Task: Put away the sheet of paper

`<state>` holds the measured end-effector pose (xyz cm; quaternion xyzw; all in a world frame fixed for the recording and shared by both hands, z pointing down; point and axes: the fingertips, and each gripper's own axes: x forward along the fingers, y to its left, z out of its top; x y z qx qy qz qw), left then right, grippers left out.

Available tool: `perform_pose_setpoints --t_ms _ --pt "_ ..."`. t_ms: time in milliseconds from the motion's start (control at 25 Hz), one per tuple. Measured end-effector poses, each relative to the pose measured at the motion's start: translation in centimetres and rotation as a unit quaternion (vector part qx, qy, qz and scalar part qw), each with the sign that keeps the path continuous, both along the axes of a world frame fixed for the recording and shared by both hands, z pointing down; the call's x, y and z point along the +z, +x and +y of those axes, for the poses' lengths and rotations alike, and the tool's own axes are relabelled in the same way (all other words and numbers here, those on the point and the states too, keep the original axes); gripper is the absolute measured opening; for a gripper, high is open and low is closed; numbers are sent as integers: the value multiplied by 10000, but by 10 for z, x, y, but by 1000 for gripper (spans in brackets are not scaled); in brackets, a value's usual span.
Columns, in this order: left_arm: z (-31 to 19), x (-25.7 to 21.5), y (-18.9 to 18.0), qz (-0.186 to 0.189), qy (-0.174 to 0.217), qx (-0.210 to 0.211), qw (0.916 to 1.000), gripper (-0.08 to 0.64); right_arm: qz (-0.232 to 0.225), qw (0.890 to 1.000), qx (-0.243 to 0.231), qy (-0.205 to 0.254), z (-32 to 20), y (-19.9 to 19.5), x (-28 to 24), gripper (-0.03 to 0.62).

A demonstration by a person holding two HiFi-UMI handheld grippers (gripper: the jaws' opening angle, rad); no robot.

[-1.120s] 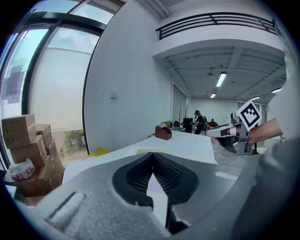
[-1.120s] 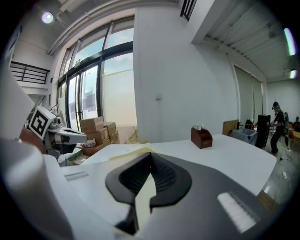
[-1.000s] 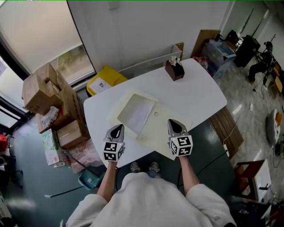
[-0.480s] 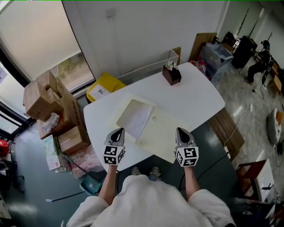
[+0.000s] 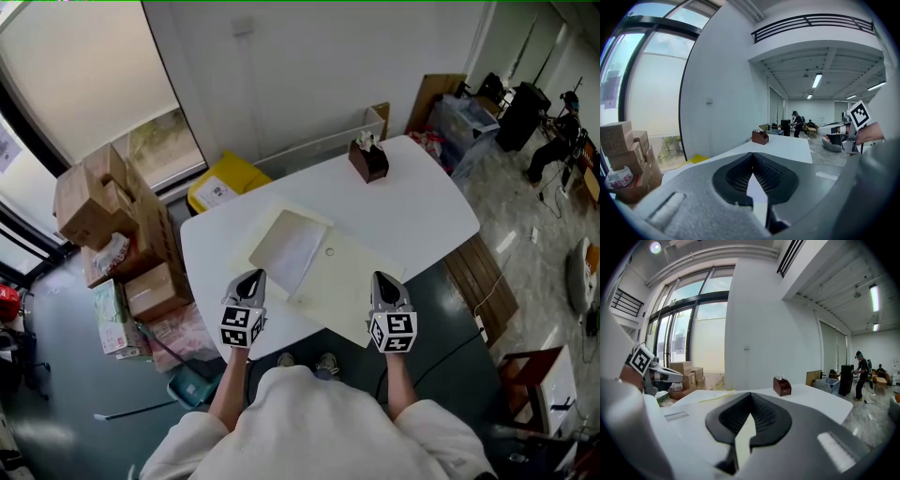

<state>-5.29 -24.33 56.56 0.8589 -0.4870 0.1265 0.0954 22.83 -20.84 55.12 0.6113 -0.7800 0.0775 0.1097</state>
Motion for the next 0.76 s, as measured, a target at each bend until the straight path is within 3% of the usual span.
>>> perform_pose_setpoints --t_ms 760 --pt "-10 8 -3 33 -65 -41 10000 6 30 9998 -170 -105 -13 -16 10 1"
